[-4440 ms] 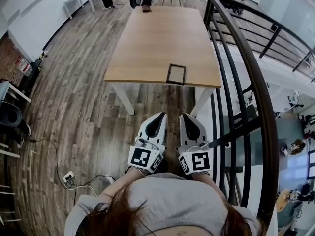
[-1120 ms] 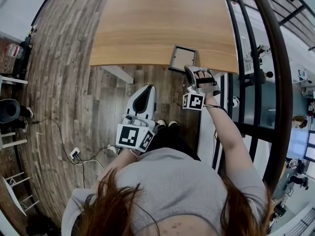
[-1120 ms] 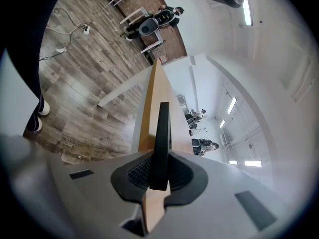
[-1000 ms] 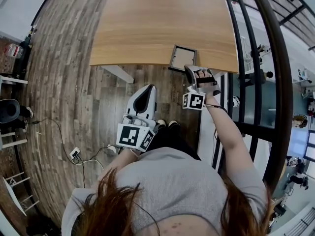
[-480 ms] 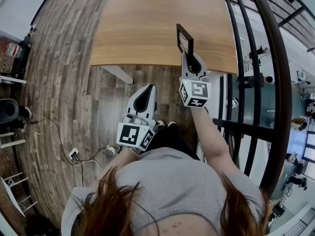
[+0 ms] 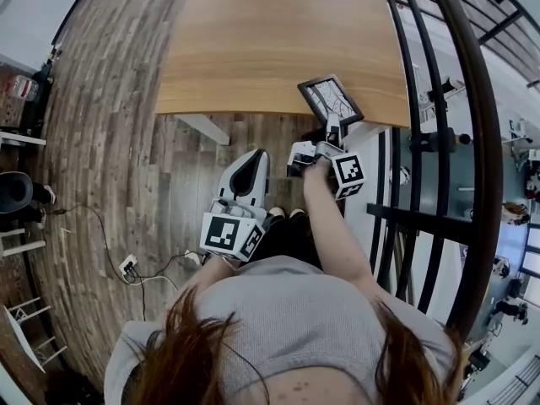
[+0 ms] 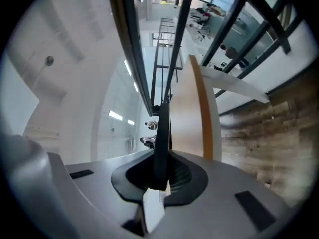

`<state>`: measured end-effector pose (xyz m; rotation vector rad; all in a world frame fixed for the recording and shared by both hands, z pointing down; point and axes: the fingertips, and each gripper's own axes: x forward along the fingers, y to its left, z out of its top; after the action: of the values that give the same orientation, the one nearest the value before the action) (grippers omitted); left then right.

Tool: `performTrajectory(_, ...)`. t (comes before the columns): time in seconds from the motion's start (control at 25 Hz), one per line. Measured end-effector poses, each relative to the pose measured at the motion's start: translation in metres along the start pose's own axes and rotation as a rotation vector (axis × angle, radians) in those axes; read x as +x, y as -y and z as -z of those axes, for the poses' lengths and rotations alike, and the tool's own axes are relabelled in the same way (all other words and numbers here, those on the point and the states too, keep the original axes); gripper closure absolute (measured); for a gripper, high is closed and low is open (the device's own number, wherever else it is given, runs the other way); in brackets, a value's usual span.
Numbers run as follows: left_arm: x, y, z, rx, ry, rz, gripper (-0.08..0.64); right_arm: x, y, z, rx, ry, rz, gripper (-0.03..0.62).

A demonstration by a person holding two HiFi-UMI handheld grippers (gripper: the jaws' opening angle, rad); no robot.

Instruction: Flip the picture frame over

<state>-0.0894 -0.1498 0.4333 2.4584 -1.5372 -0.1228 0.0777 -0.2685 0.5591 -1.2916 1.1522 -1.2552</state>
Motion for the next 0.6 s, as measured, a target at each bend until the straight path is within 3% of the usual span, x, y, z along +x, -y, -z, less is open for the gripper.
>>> performTrajectory(0.12,-0.002,-0.002,0.002,0.001,-0.014,0.006,0.554,-0.002,0.015,0.002,0.048,0.025,0.022,0.540)
performTrajectory(0.6,-0.006,-0.008,0.013,-0.005,-0.056,0.006,0.554,0.006,0.058,0.012,0.030,0.030,0.036,0.538)
